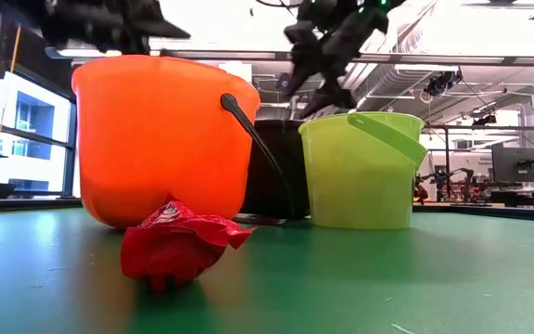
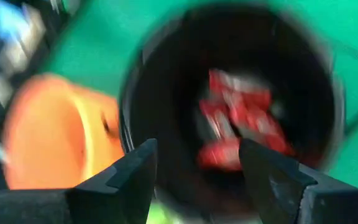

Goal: Sort candy by brand, put in halloween buckets
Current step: Put the red chocolate bar into black bucket

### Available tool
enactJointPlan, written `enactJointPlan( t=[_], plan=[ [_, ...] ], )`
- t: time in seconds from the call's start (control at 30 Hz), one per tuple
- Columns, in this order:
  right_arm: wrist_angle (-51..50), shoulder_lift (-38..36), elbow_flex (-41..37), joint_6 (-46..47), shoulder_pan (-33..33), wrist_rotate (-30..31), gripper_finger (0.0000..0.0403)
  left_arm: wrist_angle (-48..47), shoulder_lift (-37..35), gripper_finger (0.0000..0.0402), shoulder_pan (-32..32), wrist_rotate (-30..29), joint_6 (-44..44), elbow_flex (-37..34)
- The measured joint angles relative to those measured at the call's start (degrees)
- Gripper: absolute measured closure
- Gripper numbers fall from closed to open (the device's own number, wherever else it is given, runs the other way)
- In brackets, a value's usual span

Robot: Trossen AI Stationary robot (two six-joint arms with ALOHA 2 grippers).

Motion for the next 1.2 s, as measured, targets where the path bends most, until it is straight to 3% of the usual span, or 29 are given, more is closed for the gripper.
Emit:
enactJointPlan(
  t=[0.07,0.2,0.3,0.4,0.57,0.67,0.8,0.93,1.2],
  plan=[
    [-5.7,-1.3,0.0,-5.6,2.2,2.3,0.0182,-8.6,0.1,0.0178,-6.0,-4.5,5.8,5.5],
    [-17.6,-5.3,0.0,-12.7,7.0,11.6,0.0182,-22.4,4.9,0.0187,-21.3,-22.5,13.9,17.1],
    [-23.8,-9.3,0.0,-14.8,10.9,16.6,0.0182,-24.9,11.6,0.0191,-32.3,-31.6,14.7,23.3],
    [-26.3,-13.9,0.0,-15.1,14.9,18.9,0.0182,-25.8,20.1,0.0192,-41.5,-35.4,14.7,28.6],
    [-26.6,-20.1,0.0,-11.6,21.1,21.4,0.0182,-26.6,36.5,0.0192,-51.4,-36.9,14.7,37.8],
    [-26.7,-22.5,0.0,-7.6,24.7,21.7,0.0182,-28.8,45.4,0.0193,-54.5,-35.9,15.3,44.8],
    [-26.6,-24.0,0.0,-2.0,29.4,21.8,0.0182,-36.9,55.2,0.0193,-56.7,-32.0,22.6,54.6],
    [-26.7,-24.1,0.0,2.0,33.6,23.7,0.0182,-41.8,61.1,0.0193,-57.4,-31.9,30.9,60.1],
    [-26.6,-23.4,0.0,9.9,37.5,32.1,0.0182,-42.7,65.1,0.0193,-54.5,-27.5,40.8,60.4]
  ],
)
